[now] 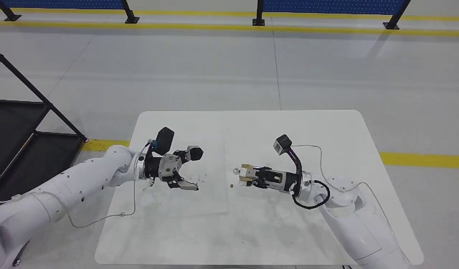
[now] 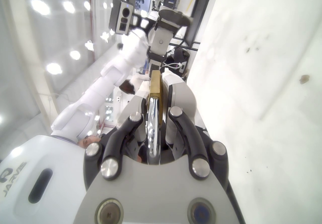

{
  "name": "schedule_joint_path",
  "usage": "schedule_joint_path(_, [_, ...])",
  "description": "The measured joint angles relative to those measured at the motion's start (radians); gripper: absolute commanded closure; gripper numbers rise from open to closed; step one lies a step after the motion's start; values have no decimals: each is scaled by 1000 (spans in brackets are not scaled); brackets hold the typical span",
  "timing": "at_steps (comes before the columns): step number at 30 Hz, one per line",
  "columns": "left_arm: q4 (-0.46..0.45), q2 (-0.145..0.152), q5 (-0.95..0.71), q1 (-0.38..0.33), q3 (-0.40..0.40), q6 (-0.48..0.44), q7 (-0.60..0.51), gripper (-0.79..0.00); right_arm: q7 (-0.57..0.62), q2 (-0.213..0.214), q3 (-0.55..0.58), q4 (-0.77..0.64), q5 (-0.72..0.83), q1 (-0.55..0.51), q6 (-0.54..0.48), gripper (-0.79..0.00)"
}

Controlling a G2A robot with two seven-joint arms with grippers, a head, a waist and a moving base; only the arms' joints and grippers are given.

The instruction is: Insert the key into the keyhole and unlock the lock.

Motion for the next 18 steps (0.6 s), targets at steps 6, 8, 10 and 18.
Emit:
schedule_joint_path(6, [-5,17,19,17,0,0,57,-785,0,0,0,0,0,0,0,0])
schedule_joint_path(8, [-5,17,19,17,0,0,56,-785,0,0,0,0,0,0,0,0])
schedule_joint_path(10, [-5,17,19,16,0,0,55,-785,0,0,0,0,0,0,0,0])
schedule_joint_path(18, [-5,17,19,16,0,0,56,-785,-67,18,-30,-59,-355,18,265,0])
